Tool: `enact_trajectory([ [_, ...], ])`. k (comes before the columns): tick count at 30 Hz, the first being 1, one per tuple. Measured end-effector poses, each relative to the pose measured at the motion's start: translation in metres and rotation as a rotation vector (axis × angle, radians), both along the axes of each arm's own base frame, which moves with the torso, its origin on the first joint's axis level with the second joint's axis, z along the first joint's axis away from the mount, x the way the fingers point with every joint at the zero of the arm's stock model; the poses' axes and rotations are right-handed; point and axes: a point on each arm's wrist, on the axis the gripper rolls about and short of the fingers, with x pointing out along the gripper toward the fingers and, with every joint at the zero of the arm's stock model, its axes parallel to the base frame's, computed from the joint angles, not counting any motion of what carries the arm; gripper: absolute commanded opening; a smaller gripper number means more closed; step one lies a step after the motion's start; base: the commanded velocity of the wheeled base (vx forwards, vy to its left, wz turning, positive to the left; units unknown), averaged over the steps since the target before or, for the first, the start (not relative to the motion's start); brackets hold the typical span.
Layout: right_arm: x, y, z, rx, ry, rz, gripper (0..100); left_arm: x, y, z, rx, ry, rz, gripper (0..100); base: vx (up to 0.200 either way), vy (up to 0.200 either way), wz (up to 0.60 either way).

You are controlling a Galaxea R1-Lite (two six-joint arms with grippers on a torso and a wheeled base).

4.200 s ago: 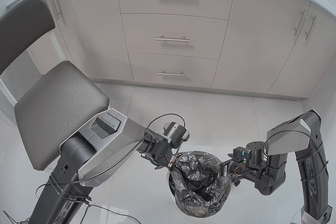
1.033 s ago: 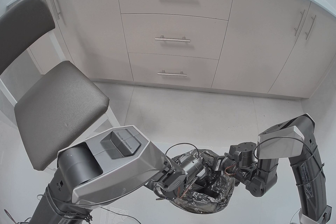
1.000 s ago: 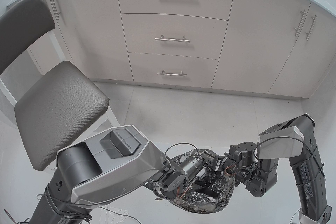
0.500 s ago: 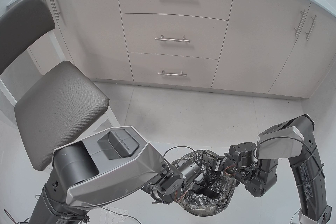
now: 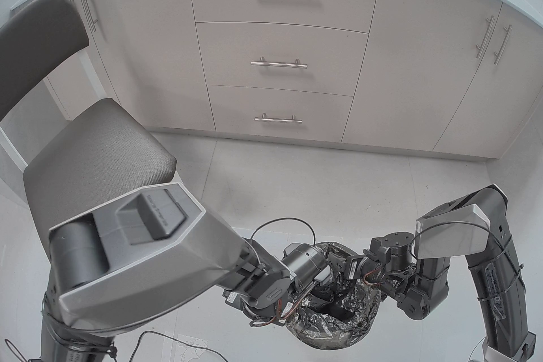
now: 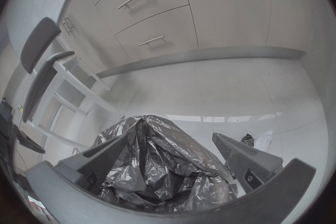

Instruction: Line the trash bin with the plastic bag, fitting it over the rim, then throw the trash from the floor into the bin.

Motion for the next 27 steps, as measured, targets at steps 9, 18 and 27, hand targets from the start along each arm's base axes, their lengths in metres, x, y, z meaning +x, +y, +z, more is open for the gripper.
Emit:
enact_trajectory([
  [9,-0.017,-0.009,-0.005,-0.102,0.047,0.0,100,-0.007,0.021,0.052,-0.266,-0.015,0.062,100,0.0,0.0,0.0],
  [18,-0.04,-0.021,-0.011,-0.191,0.122,-0.125,100,0.004,0.05,0.063,-0.486,-0.199,0.087,100,0.0,0.0,0.0],
  [27,-0.049,-0.031,-0.012,-0.258,0.139,-0.23,100,0.015,0.076,0.056,-0.523,-0.263,0.109,100,0.0,0.0,0.0],
])
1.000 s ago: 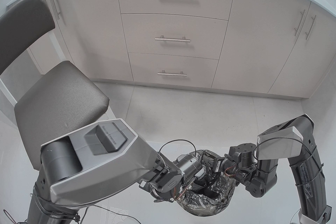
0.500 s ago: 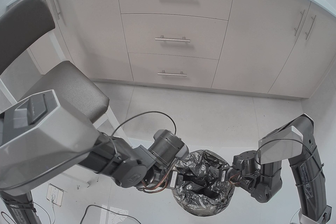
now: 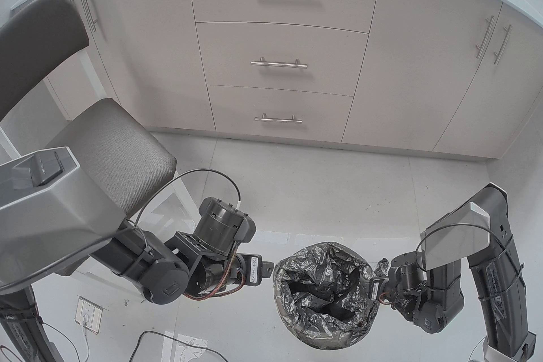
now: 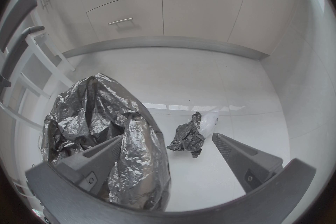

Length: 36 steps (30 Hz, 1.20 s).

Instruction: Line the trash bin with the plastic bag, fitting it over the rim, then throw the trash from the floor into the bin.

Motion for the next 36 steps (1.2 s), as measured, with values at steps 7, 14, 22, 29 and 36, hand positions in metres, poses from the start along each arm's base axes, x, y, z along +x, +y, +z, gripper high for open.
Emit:
enact_trajectory([
  [7,0.0,-0.002,0.0,-0.025,-0.014,-0.056,100,0.008,-0.003,-0.004,-0.015,-0.041,-0.003,100,0.0,0.0,0.0],
  [14,-0.002,-0.001,0.0,0.028,-0.006,-0.064,100,0.018,-0.011,-0.009,-0.001,-0.061,-0.024,100,0.0,0.0,0.0],
  [22,-0.007,0.004,0.013,0.213,0.034,0.021,100,0.032,-0.037,-0.001,0.02,-0.157,-0.103,100,0.0,0.0,0.0],
  [29,-0.005,0.003,0.025,0.313,0.021,0.009,100,0.045,-0.068,0.002,0.134,-0.294,-0.231,100,0.0,0.0,0.0],
  [36,0.001,0.001,0.03,0.339,-0.009,-0.006,100,0.053,-0.079,-0.023,0.306,-0.33,-0.341,100,0.0,0.0,0.0],
])
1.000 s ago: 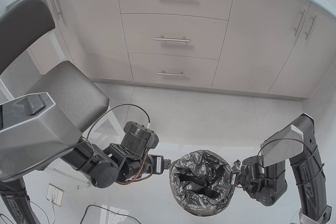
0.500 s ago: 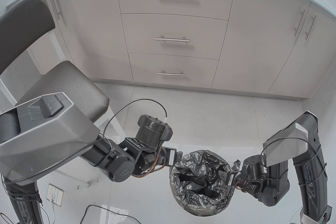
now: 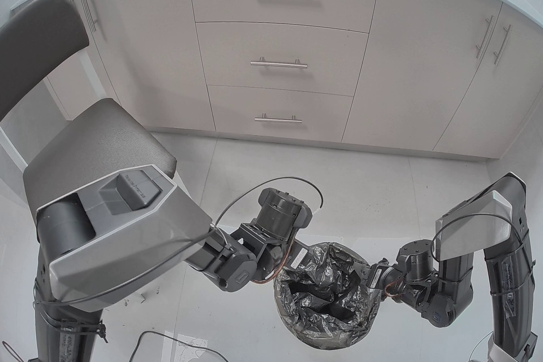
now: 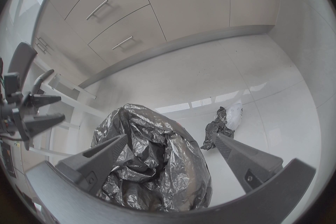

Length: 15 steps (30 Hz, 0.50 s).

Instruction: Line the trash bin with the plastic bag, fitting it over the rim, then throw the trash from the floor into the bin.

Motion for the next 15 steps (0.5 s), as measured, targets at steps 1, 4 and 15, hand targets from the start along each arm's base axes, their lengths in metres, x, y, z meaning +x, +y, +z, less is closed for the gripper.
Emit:
enact_trajectory([
  [1,0.001,0.0,0.0,0.002,-0.004,-0.003,100,0.001,-0.001,-0.004,0.022,-0.005,-0.013,100,0.0,0.0,0.0],
  [4,0.003,-0.002,0.001,0.006,-0.01,-0.01,100,0.006,-0.006,-0.011,0.055,-0.018,-0.037,100,0.0,0.0,0.0],
  [15,0.006,-0.003,0.002,0.01,-0.018,-0.017,100,0.011,-0.027,-0.027,0.096,-0.01,-0.087,100,0.0,0.0,0.0],
])
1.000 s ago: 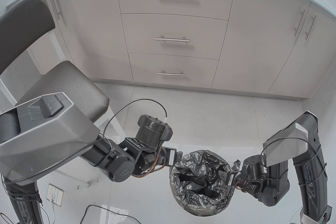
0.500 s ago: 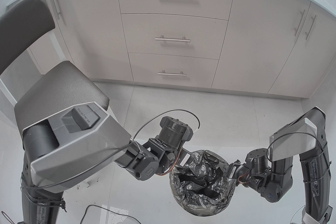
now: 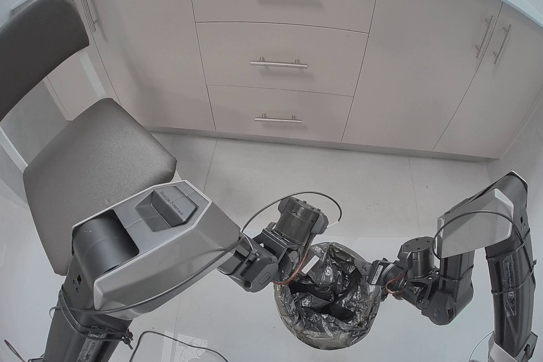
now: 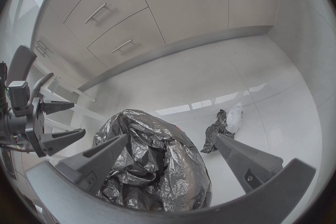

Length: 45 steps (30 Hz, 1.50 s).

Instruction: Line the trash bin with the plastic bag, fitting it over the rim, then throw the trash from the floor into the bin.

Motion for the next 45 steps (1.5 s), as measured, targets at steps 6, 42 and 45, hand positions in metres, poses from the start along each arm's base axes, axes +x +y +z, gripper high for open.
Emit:
enact_trajectory([
  [6,0.0,0.0,0.0,-0.001,0.001,0.001,100,-0.001,-0.013,-0.005,0.017,0.021,-0.019,100,0.0,0.0,0.0],
  [42,0.001,0.0,-0.003,-0.005,0.004,-0.002,100,0.022,-0.011,-0.045,0.097,0.231,0.122,100,0.0,0.0,0.0],
  [45,0.001,0.0,-0.004,-0.006,0.004,-0.002,100,0.025,-0.014,-0.042,0.061,0.247,0.163,100,0.0,0.0,0.0],
])
